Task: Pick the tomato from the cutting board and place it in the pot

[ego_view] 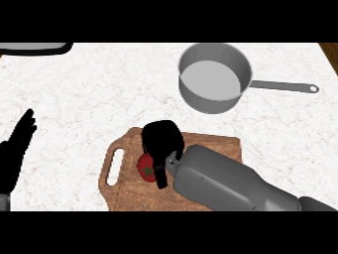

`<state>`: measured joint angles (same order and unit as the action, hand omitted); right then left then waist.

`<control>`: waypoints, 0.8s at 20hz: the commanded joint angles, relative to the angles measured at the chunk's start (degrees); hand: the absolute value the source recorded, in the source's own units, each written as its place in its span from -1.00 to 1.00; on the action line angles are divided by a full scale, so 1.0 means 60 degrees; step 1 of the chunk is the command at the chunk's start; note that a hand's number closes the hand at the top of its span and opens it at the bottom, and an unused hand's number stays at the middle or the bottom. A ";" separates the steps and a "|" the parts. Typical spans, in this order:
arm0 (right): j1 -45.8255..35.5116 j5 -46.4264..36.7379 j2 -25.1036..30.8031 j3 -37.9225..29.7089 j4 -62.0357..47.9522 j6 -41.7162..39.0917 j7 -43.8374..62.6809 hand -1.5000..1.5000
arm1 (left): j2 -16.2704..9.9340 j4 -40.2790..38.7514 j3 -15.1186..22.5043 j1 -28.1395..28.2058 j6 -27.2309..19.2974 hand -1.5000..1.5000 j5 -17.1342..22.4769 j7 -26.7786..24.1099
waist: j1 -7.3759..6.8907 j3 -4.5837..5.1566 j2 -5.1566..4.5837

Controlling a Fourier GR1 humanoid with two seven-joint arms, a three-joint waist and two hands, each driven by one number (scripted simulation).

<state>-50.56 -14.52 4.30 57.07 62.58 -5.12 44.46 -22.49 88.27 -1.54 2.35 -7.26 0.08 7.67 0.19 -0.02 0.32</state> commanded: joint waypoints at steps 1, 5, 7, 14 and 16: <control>0.0437 -0.1189 0.1082 0.0280 0.1275 0.0409 -0.0161 1.00 | 0.0156 0.0216 -0.0085 0.0541 -0.0090 0.00 -0.0099 -0.0458 | 0.0018 0.0002 0.0008; 0.0002 -0.2477 0.1568 0.0331 0.2759 0.0899 0.0837 1.00 | 0.0276 -0.0129 -0.0009 0.0067 -0.0188 0.00 -0.0225 -0.0152 | 0.0179 0.0003 0.0050; -0.0706 -0.3059 0.1329 -0.0087 0.3205 0.1112 0.1708 1.00 | 0.0044 0.0030 -0.0186 0.0114 0.0038 0.00 -0.0049 -0.0120 | 0.0133 0.0003 0.0080; -0.0832 -0.4422 0.2646 -0.1514 0.5614 0.1249 0.2897 1.00 | 0.0292 -0.0644 -0.0295 0.0263 0.0112 0.00 -0.0029 -0.0787 | 0.0189 0.0008 0.0019; -0.0305 -0.4641 0.2328 -0.1782 0.6000 0.1646 0.3035 1.00 | 0.0496 -0.0090 0.0025 -0.0105 -0.0243 0.00 -0.0317 0.0128 | 0.0138 -0.0004 0.0000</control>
<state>-54.43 -39.70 17.69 50.23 92.88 2.42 58.48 -21.57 87.21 -3.05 3.17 -6.88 -0.15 6.41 1.22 -0.02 0.61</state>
